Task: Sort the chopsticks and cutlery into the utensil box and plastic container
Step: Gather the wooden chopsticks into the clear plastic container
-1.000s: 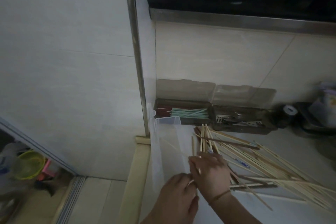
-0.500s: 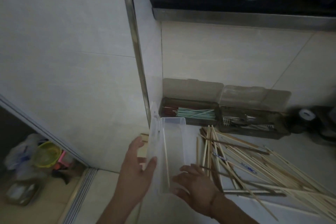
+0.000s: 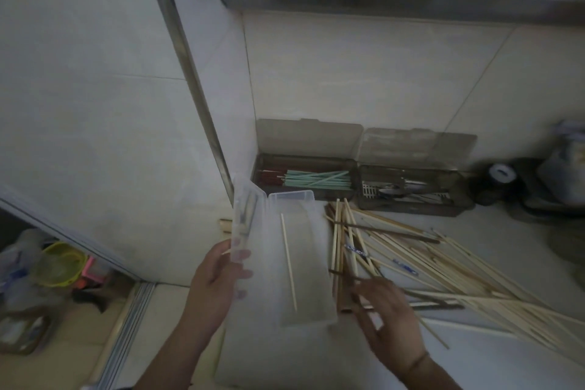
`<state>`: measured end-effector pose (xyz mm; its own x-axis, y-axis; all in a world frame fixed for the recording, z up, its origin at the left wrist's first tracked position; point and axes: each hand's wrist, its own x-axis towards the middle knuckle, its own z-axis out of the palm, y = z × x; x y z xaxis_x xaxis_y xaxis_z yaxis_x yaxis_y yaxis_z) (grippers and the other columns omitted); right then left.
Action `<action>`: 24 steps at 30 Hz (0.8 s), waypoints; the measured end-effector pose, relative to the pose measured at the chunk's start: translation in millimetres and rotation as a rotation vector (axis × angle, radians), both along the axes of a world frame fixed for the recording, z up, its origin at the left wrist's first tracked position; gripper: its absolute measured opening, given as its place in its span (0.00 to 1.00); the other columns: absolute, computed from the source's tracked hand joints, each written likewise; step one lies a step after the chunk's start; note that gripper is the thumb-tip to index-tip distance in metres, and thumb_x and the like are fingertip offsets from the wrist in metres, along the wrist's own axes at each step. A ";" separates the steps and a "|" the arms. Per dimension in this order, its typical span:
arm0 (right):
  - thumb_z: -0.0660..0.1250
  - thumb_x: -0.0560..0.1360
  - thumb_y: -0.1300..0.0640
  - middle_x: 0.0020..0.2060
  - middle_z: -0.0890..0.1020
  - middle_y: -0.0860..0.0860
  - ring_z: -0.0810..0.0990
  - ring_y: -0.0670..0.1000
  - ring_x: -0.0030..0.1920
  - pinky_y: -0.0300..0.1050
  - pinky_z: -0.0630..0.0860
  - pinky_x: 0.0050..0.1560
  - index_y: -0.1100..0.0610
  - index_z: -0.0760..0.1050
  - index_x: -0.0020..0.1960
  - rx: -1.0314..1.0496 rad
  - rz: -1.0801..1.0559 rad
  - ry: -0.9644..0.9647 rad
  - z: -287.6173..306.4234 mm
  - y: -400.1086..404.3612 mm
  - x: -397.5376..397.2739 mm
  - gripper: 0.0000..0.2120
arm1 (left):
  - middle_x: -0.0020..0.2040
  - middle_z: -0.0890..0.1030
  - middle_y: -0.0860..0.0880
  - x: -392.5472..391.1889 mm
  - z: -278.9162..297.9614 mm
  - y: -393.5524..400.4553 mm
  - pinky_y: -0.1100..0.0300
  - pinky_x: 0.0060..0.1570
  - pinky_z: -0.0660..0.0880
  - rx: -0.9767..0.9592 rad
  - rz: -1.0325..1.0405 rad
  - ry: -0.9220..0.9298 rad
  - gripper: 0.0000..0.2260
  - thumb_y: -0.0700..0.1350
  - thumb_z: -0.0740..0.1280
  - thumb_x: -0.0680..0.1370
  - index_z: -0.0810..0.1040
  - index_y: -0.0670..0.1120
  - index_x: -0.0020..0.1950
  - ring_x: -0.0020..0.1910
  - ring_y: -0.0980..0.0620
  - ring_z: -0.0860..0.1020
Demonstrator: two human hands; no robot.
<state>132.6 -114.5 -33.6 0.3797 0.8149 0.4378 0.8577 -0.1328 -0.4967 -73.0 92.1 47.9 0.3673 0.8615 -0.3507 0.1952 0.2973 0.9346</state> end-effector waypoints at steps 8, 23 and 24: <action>0.53 0.78 0.44 0.45 0.82 0.50 0.76 0.60 0.49 0.56 0.69 0.52 0.49 0.82 0.43 -0.338 -0.229 -0.329 -40.2 -62.9 34.1 0.21 | 0.52 0.83 0.47 9.7 0.1 3.1 0.48 0.48 0.78 0.074 -0.009 0.046 0.07 0.43 0.68 0.78 0.78 0.55 0.51 0.46 0.47 0.83; 0.60 0.73 0.45 0.40 0.83 0.49 0.75 0.60 0.52 0.69 0.59 0.64 0.51 0.82 0.40 -0.384 -0.406 -0.457 -42.6 -73.6 53.9 0.15 | 0.59 0.76 0.56 17.1 0.8 1.2 0.56 0.49 0.72 0.418 -0.026 0.336 0.17 0.44 0.67 0.78 0.72 0.54 0.67 0.51 0.51 0.77; 0.56 0.76 0.44 0.41 0.83 0.50 0.74 0.60 0.53 0.69 0.58 0.65 0.51 0.82 0.39 -0.364 -0.412 -0.466 -44.3 -76.2 56.5 0.19 | 0.62 0.74 0.56 15.5 1.2 0.8 0.57 0.51 0.71 0.469 -0.046 0.370 0.20 0.45 0.67 0.78 0.69 0.53 0.70 0.53 0.51 0.76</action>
<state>189.1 -190.7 -77.9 0.5277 0.7708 0.3569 0.8142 -0.5788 0.0463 -57.5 92.9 49.1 0.3337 0.9415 -0.0480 0.5353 -0.1474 0.8317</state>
